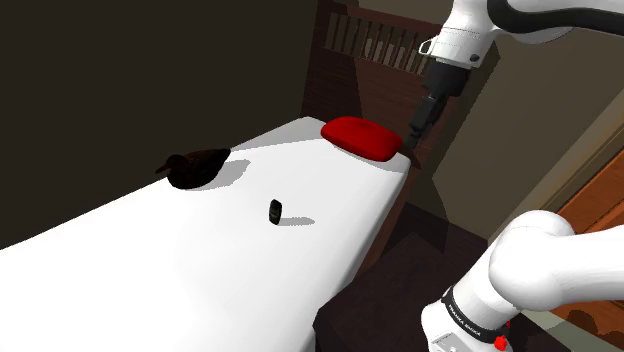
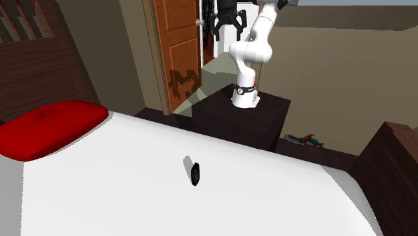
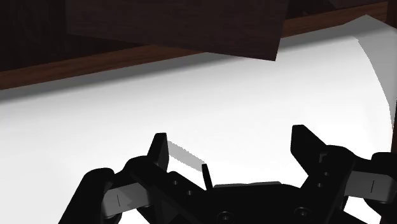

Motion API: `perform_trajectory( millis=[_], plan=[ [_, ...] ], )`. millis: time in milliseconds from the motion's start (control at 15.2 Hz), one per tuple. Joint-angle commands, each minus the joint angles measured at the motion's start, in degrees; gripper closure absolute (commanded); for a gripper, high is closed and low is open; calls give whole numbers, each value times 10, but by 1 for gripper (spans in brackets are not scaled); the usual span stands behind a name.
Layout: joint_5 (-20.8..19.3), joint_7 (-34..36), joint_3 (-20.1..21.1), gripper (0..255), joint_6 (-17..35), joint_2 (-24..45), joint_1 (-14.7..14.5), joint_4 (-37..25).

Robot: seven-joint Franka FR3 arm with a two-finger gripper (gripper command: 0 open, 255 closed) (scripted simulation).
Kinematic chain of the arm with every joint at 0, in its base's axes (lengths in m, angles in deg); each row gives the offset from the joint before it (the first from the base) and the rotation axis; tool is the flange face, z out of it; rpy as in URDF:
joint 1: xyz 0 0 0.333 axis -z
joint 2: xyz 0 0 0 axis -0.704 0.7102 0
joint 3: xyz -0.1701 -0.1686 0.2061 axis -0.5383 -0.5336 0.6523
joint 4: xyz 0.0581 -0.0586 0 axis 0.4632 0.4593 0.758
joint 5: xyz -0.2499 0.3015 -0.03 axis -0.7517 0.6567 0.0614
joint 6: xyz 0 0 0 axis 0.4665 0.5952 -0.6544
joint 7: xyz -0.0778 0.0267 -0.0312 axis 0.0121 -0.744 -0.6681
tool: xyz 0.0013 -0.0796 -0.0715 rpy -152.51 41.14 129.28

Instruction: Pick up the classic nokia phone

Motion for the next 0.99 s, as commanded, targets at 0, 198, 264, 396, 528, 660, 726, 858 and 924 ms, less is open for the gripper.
perform_trajectory(
  millis=[0,198,264,396,528,660,726,858,924],
  plan=[
    [0,0,0,0,0,0,0,0],
    [2,-1,11,0,62,33,-3,27],
    [3,-1,14,0,83,46,-4,34],
    [4,-1,21,0,125,74,-6,46],
    [5,-1,28,0,167,105,-8,55],
    [5,-1,35,0,208,139,-9,60],
    [5,0,38,0,229,157,-10,62],
    [4,1,45,0,269,195,-11,62],
    [3,2,49,0,289,215,-11,61]
  ],
)
